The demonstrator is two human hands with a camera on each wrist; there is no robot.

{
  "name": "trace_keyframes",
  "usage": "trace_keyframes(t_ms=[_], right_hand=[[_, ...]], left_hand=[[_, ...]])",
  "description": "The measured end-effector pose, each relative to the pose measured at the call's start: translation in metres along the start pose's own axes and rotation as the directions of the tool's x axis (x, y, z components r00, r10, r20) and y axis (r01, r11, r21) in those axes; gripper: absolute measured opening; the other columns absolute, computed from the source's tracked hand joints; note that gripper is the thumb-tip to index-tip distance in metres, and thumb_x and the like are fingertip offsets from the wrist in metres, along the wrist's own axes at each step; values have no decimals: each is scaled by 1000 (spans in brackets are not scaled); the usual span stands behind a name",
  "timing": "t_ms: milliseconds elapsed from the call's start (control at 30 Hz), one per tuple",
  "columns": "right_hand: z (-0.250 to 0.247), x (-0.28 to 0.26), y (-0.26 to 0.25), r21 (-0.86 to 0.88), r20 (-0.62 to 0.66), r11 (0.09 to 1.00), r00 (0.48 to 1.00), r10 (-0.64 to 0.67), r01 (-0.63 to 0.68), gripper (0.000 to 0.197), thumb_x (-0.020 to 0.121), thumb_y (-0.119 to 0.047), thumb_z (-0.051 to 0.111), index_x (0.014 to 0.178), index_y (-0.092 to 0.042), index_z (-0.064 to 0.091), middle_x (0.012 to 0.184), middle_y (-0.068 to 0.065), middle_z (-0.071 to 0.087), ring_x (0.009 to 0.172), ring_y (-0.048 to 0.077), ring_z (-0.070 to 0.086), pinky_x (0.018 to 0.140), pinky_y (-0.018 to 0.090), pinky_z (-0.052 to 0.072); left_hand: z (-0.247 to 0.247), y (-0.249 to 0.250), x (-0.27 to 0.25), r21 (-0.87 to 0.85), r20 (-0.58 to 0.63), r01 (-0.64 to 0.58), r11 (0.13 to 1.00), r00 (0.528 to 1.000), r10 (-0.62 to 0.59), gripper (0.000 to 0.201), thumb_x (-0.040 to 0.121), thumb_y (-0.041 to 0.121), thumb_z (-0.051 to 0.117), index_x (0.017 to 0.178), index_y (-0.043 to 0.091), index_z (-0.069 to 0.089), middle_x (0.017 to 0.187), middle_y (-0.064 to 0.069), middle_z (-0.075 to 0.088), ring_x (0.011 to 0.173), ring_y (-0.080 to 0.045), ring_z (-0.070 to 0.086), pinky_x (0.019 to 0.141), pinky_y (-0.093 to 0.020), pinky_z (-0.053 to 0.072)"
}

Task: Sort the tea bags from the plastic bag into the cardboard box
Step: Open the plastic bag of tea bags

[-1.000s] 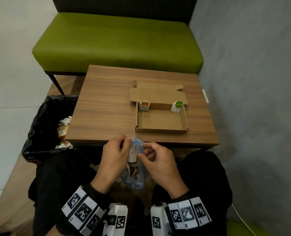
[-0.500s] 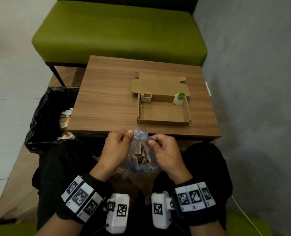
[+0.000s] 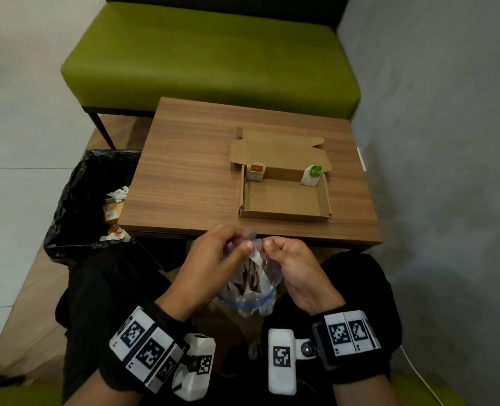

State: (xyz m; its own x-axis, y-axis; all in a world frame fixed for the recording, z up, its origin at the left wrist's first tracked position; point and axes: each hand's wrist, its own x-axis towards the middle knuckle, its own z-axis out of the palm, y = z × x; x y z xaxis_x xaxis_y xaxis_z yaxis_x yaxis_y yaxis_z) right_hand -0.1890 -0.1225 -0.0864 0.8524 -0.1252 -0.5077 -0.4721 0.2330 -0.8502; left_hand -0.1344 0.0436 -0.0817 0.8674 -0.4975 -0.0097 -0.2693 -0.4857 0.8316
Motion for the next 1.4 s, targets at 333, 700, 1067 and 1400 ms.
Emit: trace_keyframes(t_ms=[333, 700, 1067, 1400], right_hand=[[4, -2, -1, 85, -17, 995, 999, -42, 44, 27, 94, -20, 65, 119, -12, 62, 94, 6, 75, 89, 16, 71, 79, 26, 54], [-8, -6, 24, -290, -239, 935, 931, -276, 203, 14, 97, -9, 60, 95, -16, 72, 89, 4, 76, 85, 15, 72, 74, 28, 56], [-16, -9, -1, 16, -179, 992, 976, 125, -124, 23, 101, -13, 52, 99, -3, 73, 82, 10, 75, 70, 16, 72, 59, 23, 52], [-8, -9, -10, 2, -178, 993, 977, 114, -116, 22, 93, -12, 53, 75, -9, 64, 63, 5, 67, 57, 14, 66, 52, 25, 49]], left_hand=[[6, -4, 0, 63, -126, 148, 987, 982, -139, 23, 97, 31, 56, 75, 23, 61, 66, 6, 61, 64, -4, 58, 59, -25, 47], [4, -7, 2, -223, -202, 208, 952, 946, -254, 37, 101, 24, 49, 65, 13, 52, 57, 5, 50, 52, -4, 46, 54, -31, 40], [4, -13, -1, 83, -193, 200, 976, 964, -181, 8, 97, 22, 55, 91, 24, 60, 87, 11, 60, 81, -5, 58, 71, -27, 48], [10, 0, 0, 314, 94, -142, 939, 989, 118, 28, 96, 46, 50, 119, 34, 60, 110, 21, 57, 104, 3, 49, 91, -27, 38]])
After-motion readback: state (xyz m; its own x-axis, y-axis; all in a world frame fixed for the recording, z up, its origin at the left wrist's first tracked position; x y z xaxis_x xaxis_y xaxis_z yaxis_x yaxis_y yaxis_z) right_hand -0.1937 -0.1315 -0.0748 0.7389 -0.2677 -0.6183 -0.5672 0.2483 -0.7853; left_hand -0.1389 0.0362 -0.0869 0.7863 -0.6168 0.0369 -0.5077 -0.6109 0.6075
